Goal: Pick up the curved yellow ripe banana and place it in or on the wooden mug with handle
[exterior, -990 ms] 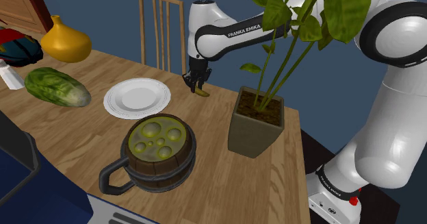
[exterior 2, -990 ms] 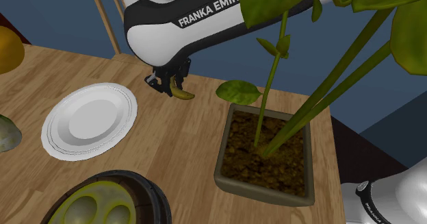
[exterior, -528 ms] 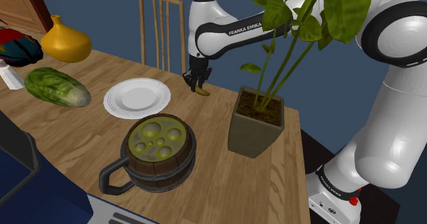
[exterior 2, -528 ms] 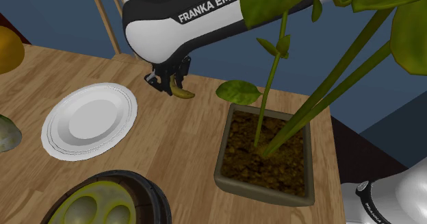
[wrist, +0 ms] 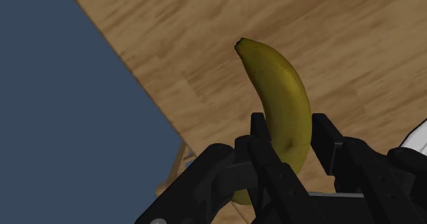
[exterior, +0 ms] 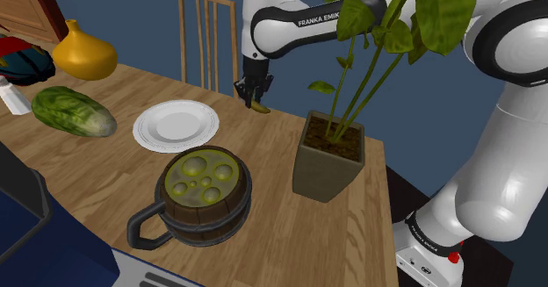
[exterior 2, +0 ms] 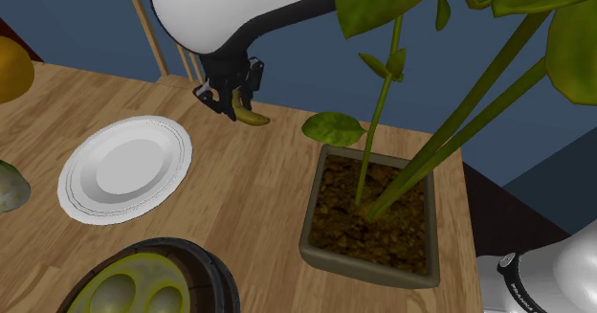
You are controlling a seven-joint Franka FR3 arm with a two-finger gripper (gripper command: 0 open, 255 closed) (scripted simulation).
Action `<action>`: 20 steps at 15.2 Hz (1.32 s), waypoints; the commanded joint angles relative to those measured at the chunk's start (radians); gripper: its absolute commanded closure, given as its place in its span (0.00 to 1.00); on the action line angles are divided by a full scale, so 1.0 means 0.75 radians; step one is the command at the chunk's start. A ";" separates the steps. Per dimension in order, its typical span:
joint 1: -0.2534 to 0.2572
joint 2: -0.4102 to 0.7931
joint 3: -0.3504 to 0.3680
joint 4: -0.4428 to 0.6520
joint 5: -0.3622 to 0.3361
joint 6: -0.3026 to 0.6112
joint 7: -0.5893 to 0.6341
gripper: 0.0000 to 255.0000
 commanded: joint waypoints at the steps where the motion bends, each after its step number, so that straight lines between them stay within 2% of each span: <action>1: -0.001 -0.011 0.001 0.018 0.004 -0.030 -0.002 1.00; 20: 0.005 -0.045 0.008 0.314 0.016 -0.358 -0.011 1.00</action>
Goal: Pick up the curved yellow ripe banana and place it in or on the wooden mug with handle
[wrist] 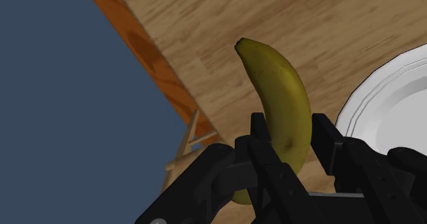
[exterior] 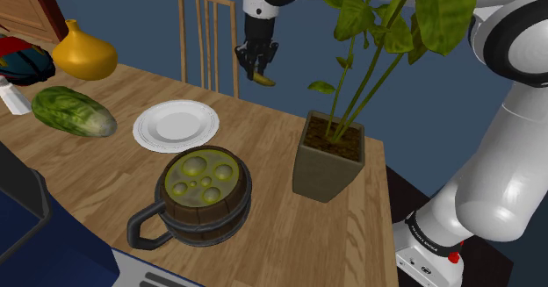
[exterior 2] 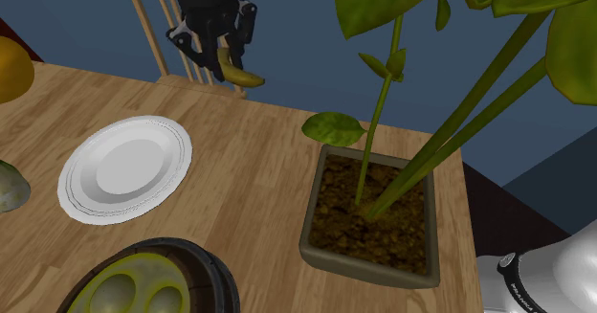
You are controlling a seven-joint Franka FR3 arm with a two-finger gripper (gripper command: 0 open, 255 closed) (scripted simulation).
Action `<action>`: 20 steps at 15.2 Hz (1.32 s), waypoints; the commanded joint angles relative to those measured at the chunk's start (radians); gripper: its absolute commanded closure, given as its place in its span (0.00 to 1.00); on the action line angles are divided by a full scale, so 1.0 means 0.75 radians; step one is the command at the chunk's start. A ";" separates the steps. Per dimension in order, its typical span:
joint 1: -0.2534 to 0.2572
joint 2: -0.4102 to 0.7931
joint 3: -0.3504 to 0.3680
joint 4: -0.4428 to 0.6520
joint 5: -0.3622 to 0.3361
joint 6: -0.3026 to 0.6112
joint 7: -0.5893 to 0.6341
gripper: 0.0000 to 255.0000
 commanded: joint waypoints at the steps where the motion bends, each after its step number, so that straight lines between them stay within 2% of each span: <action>1: 0.002 0.005 0.000 0.046 -0.001 -0.041 0.000 1.00; 12: 0.018 0.048 0.004 0.300 -0.011 -0.253 0.003 1.00; 20: 0.146 -0.067 0.084 0.144 0.000 -0.212 0.219 1.00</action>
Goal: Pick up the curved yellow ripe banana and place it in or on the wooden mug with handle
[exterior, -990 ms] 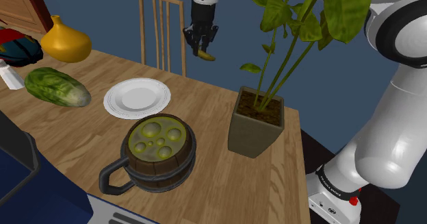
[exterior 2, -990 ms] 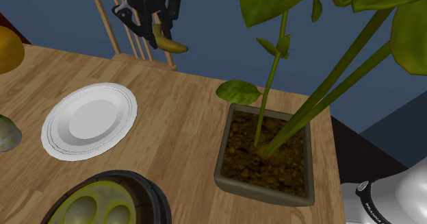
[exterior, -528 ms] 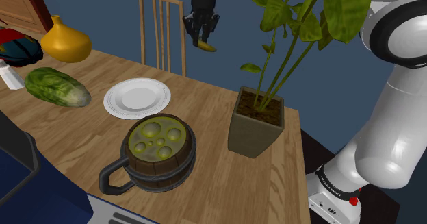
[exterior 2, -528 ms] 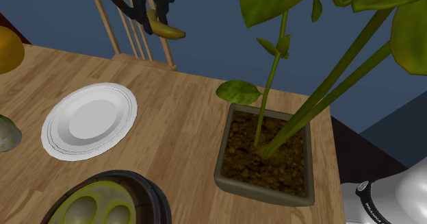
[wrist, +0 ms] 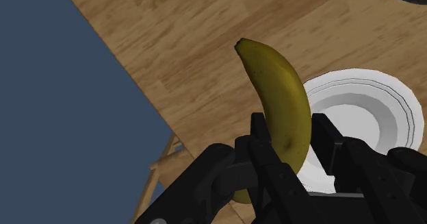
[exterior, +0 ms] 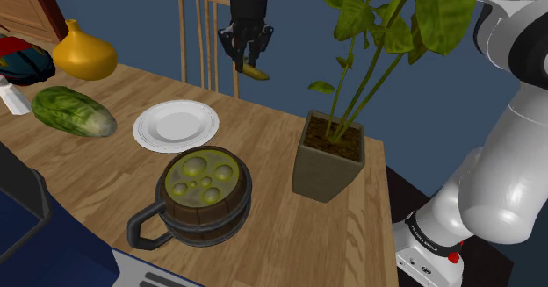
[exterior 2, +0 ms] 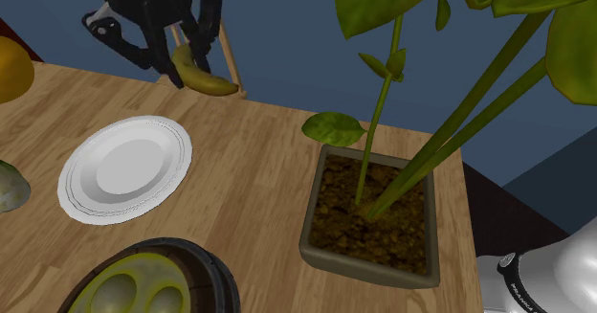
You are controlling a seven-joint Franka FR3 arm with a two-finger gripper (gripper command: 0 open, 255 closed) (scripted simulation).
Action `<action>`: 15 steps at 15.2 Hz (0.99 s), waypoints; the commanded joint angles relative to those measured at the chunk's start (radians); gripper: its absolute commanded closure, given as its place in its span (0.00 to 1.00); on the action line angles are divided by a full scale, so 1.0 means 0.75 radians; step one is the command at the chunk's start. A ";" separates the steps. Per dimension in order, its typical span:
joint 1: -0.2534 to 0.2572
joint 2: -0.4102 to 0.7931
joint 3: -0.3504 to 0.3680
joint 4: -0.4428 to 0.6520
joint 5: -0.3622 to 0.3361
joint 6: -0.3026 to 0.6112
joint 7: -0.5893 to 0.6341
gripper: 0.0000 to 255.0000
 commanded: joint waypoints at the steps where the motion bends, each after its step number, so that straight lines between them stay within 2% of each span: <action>1: 0.033 -0.019 0.021 -0.020 0.001 0.000 0.057 1.00; 8: 0.162 -0.030 0.101 -0.033 -0.011 -0.001 0.264 1.00; 15: 0.312 0.035 0.179 0.052 -0.052 -0.032 0.484 1.00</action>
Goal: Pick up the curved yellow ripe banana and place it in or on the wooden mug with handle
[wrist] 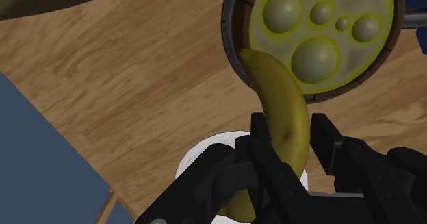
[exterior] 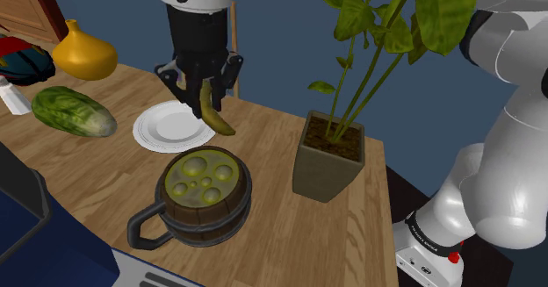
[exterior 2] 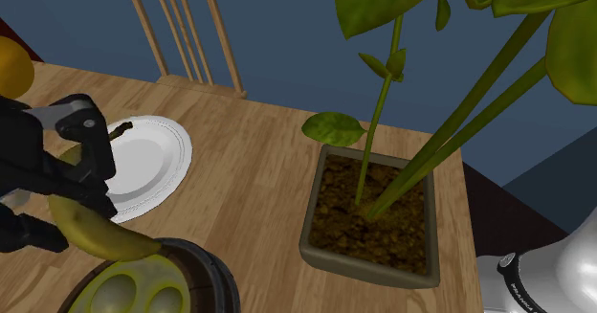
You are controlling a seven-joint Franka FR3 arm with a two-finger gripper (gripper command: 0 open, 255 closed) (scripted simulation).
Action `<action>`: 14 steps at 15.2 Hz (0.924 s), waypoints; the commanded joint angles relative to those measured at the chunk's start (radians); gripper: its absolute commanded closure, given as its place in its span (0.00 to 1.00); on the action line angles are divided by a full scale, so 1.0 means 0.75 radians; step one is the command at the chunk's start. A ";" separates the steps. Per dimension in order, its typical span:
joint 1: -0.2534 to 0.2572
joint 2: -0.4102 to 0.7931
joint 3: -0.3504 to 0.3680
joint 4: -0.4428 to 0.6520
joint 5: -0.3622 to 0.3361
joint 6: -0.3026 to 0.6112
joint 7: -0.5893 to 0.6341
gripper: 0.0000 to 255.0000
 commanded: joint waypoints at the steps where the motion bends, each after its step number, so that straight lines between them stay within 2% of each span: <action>1: 0.043 0.004 0.021 0.007 -0.007 -0.005 0.065 1.00; 8: 0.243 0.165 0.078 0.228 -0.094 -0.085 0.283 1.00; 14: 0.212 0.121 0.077 0.054 -0.074 0.048 0.280 1.00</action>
